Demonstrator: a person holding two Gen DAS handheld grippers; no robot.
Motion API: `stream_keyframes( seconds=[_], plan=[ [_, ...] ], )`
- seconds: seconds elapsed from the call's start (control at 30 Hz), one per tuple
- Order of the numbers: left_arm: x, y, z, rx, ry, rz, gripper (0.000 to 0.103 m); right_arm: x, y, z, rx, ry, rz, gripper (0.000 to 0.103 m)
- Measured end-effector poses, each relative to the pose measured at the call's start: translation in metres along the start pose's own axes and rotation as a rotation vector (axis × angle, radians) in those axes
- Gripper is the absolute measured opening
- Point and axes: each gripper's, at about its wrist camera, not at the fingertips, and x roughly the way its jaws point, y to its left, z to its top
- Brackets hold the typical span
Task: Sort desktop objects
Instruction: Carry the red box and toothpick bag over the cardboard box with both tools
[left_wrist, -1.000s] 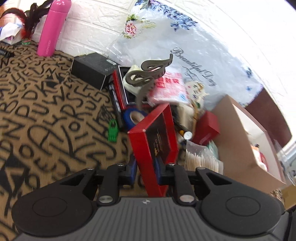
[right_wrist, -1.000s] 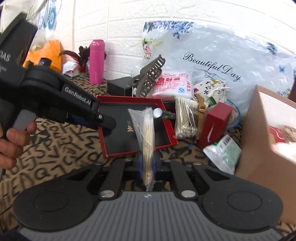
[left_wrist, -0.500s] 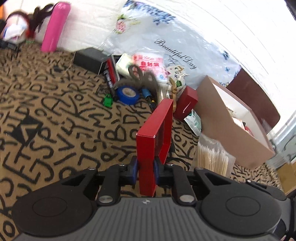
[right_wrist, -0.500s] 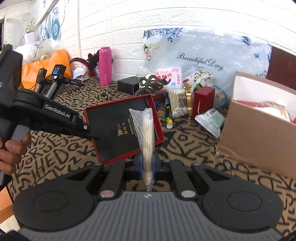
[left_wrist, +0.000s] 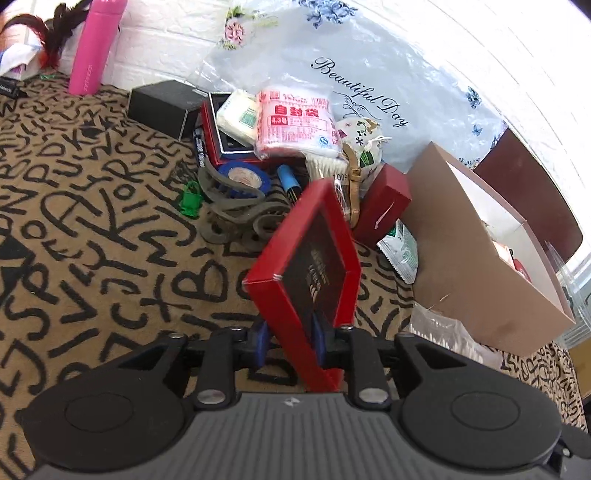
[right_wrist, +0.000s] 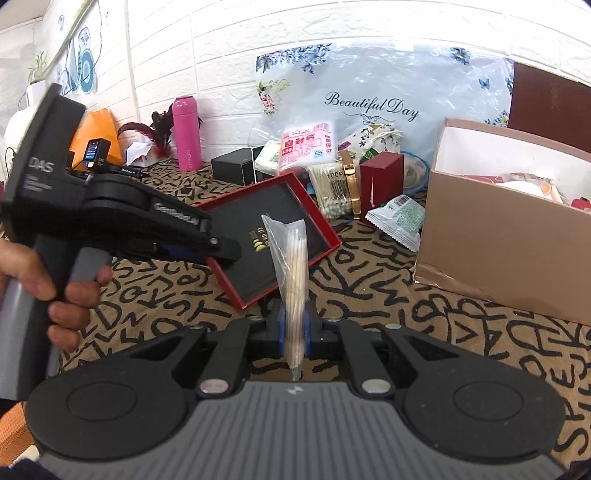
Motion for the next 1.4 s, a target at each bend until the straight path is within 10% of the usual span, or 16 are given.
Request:
stream_keyframes(
  seconds=[0.83,1.4],
  plan=[
    [-0.059,-0.106,0.073,0.11,-0.175,-0.231,0.014,-0.063,-0.049,0.059,-0.027,-0.245,-0.11,0.007],
    [0.065,-0.223,0.123,0.12,-0.063,-0.37,0.016,-0.037,-0.173,0.107,-0.02,-0.237,-0.332,0.007]
  ],
)
